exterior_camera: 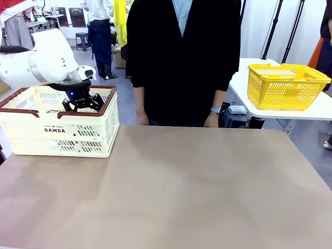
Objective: Place the drinks into the Shopping basket.
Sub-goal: Pick up one drink and place it into the Shopping basket.
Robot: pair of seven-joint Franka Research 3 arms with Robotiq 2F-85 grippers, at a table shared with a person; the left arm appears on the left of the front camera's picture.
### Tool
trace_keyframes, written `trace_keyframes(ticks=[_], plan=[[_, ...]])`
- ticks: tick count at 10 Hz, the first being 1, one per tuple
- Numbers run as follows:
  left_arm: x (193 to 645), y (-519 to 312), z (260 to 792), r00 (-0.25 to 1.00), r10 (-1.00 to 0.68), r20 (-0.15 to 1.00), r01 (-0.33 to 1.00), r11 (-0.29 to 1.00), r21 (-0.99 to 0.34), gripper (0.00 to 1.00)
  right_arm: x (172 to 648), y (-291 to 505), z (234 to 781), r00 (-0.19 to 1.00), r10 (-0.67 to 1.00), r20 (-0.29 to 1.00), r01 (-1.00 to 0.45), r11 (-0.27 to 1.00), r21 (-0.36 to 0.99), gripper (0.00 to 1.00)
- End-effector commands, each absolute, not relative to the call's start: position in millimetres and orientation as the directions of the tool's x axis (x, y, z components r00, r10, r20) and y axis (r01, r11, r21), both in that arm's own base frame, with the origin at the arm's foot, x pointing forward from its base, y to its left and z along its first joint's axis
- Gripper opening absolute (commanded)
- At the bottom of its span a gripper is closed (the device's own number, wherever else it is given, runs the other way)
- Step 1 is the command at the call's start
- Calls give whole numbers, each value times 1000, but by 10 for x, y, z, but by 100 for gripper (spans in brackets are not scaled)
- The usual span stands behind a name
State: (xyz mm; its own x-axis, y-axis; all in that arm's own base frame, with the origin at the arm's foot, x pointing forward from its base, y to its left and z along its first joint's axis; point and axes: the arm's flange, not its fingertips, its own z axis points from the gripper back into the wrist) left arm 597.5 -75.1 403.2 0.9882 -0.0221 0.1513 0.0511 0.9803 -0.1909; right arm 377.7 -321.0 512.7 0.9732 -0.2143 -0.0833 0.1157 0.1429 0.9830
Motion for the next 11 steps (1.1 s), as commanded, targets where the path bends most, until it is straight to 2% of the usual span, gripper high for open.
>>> trace_keyframes(ticks=[1, 4, 7, 8, 9, 10, 11], plan=[[5969, -689, 4132, 987, 0, 163, 36, 975, -217, 100, 3770, -3183, 5147, 972, -219, -91, 126, 152, 980, 100], [5861, -357, 4603, 982, 5, 191, 59, 943, -328, 100, 3770, -3183, 5147, 972, -219, -91, 126, 152, 980, 100], [5194, 189, 5595, 975, 3, 223, 138, 778, -613, 100, 3770, -3183, 5147, 972, -219, -91, 126, 152, 980, 100], [4945, 323, 5784, 970, 15, 243, 173, 660, -731, 100, 3770, -3183, 5147, 972, -219, -91, 126, 152, 980, 100], [4720, 472, 5859, 977, 59, 205, 144, 531, -835, 100, 3770, -3183, 5147, 972, -219, -91, 126, 152, 980, 100], [4488, 688, 5797, 973, -3, 229, 209, 428, -879, 100, 3770, -3183, 5147, 972, -219, -91, 126, 152, 980, 100], [4326, 947, 5626, 972, 14, 234, 215, 347, -913, 100, 3770, -3183, 5147, 972, -219, -91, 126, 152, 980, 100]])
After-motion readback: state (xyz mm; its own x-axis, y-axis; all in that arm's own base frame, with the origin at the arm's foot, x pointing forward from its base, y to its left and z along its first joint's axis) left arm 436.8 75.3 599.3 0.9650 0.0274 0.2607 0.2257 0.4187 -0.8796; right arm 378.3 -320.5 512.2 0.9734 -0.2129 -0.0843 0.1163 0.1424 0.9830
